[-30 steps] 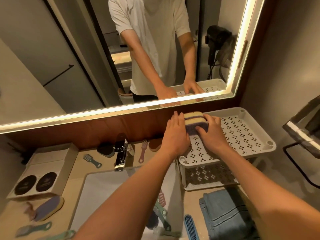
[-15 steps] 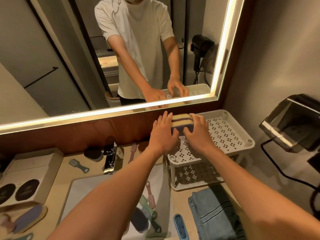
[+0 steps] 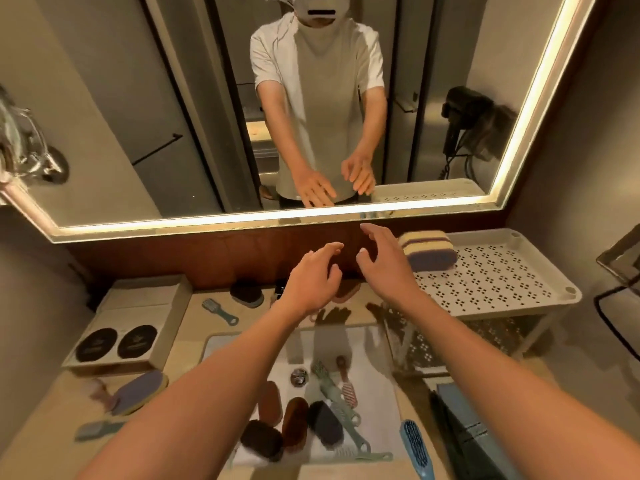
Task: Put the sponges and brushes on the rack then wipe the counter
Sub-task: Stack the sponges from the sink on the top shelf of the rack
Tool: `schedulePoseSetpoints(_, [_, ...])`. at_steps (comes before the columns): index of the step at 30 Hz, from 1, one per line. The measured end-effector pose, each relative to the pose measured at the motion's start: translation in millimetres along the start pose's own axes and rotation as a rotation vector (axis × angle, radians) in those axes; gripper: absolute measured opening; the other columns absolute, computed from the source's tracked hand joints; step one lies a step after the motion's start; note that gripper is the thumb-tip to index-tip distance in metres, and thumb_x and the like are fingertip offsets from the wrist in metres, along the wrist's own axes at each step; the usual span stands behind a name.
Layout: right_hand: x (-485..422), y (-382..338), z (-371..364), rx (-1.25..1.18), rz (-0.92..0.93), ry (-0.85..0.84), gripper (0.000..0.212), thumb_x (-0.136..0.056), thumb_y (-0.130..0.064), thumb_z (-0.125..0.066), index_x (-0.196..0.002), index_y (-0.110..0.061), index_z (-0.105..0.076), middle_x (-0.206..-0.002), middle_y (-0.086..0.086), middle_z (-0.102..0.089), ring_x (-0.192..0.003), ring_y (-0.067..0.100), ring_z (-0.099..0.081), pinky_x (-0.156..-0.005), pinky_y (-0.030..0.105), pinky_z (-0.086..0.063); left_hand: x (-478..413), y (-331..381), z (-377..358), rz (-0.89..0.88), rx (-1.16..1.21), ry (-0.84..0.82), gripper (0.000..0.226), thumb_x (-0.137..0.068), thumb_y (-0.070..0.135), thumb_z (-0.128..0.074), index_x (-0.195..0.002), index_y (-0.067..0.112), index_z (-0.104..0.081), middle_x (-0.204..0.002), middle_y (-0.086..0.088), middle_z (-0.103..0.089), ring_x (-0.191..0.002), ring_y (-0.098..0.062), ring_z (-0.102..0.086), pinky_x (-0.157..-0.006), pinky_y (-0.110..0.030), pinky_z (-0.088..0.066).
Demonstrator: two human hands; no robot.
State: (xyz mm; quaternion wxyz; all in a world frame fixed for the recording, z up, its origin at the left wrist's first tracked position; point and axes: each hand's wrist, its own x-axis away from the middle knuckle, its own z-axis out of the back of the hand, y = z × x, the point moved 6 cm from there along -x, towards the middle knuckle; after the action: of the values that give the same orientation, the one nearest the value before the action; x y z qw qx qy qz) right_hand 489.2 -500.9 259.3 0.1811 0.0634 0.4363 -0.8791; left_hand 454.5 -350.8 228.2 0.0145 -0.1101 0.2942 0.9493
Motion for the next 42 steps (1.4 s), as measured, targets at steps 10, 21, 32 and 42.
schedulePoseSetpoints(10, [28, -85, -160, -0.063, 0.066, -0.215, 0.05, -0.099, -0.014, -0.055, -0.148, -0.015, -0.045, -0.148, -0.001, -0.048, -0.134, 0.011, -0.045, -0.109, 0.022, -0.034, 82, -148, 76, 0.165, 0.048, 0.058, 0.048, -0.1, 0.02, -0.048, -0.148, 0.021, -0.046, -0.148, 0.002, -0.053, -0.136, -0.015, -0.049, -0.112, -0.037, -0.042])
schedulePoseSetpoints(21, [67, -154, -319, -0.093, 0.048, -0.431, 0.049, -0.098, -0.013, -0.054, -0.146, -0.014, -0.045, -0.145, 0.001, -0.05, -0.133, 0.015, -0.047, -0.111, 0.032, -0.039, 192, -312, 129, 0.407, 0.057, 0.026, 0.049, -0.101, 0.022, -0.049, -0.149, 0.027, -0.042, -0.152, 0.003, -0.048, -0.137, -0.019, -0.047, -0.11, -0.04, -0.043])
schedulePoseSetpoints(32, [108, -160, -431, -0.101, -0.056, -0.613, 0.049, -0.096, -0.012, -0.055, -0.145, -0.012, -0.047, -0.144, 0.004, -0.052, -0.127, 0.018, -0.052, -0.108, 0.036, -0.043, 284, -425, 104, 0.573, 0.073, -0.051, 0.035, -0.097, 0.021, -0.055, -0.132, 0.02, -0.053, -0.129, -0.003, -0.057, -0.116, -0.023, -0.058, -0.096, -0.043, -0.051])
schedulePoseSetpoints(42, [119, -140, -474, -0.07, -0.138, -0.654, 0.049, -0.097, -0.013, -0.055, -0.145, -0.012, -0.047, -0.147, 0.006, -0.051, -0.13, 0.022, -0.051, -0.112, 0.04, -0.043, 271, -447, 60, 0.496, -0.161, -0.212, 0.066, -0.081, 0.034, -0.075, -0.135, 0.006, -0.05, -0.133, -0.014, -0.049, -0.123, -0.036, -0.044, -0.105, -0.046, -0.039])
